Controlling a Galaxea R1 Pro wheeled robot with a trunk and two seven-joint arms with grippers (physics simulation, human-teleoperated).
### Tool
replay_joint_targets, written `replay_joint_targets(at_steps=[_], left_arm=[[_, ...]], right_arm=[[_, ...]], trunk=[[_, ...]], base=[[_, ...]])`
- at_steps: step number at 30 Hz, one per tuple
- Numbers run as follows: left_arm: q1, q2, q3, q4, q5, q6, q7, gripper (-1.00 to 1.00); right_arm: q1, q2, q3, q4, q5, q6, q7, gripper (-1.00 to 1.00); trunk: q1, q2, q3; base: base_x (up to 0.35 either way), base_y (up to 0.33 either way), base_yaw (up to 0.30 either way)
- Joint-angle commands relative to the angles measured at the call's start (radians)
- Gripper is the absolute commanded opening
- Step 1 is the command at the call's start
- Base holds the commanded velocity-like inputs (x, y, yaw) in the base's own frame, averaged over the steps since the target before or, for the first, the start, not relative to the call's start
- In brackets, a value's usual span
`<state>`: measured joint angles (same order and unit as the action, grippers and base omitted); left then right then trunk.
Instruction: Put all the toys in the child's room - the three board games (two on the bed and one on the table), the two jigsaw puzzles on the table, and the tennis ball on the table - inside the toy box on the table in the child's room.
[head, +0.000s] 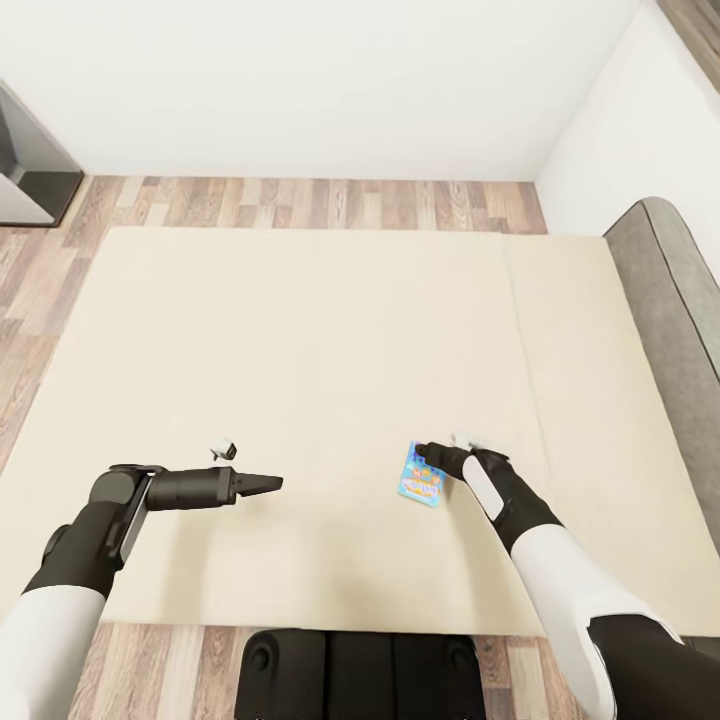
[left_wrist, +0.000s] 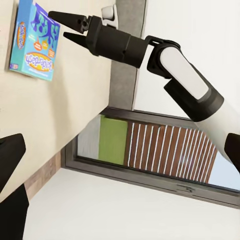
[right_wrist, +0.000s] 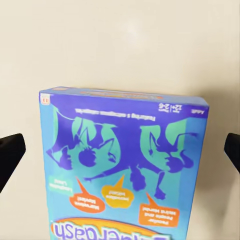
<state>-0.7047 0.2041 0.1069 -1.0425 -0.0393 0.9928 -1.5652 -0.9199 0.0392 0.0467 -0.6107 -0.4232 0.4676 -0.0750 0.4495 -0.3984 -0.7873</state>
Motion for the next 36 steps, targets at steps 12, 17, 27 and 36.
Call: replay_joint_targets(at_steps=[12,17,27,36], left_arm=[[0.0,0.0,0.0,-0.001,-0.004,0.01,-0.006,1.0],[0.0,0.0,0.0,-0.001,-0.005,0.01,-0.006,1.0],[0.0,0.0,-0.001,0.0,-0.007,0.01,-0.006,1.0],[0.0,0.0,0.0,0.0,-0.007,0.01,-0.006,1.0]], right_arm=[[-0.004,0.009,0.009,-0.008,0.001,0.006,-0.007,1.0],[-0.004,0.015,0.01,-0.01,0.003,0.007,-0.006,1.0],[-0.004,0.015,0.01,-0.005,0.003,0.006,-0.005,1.0],[-0.004,0.012,0.01,-0.004,0.002,0.006,-0.005,1.0]], trunk=[[0.0,-0.002,-0.021],[0.0,-0.002,-0.027],[0.0,-0.002,-0.028],[0.0,-0.002,-0.028]], base=[[0.0,0.0,0.0],[0.0,0.0,0.0],[0.0,0.0,0.0],[0.0,0.0,0.0]])
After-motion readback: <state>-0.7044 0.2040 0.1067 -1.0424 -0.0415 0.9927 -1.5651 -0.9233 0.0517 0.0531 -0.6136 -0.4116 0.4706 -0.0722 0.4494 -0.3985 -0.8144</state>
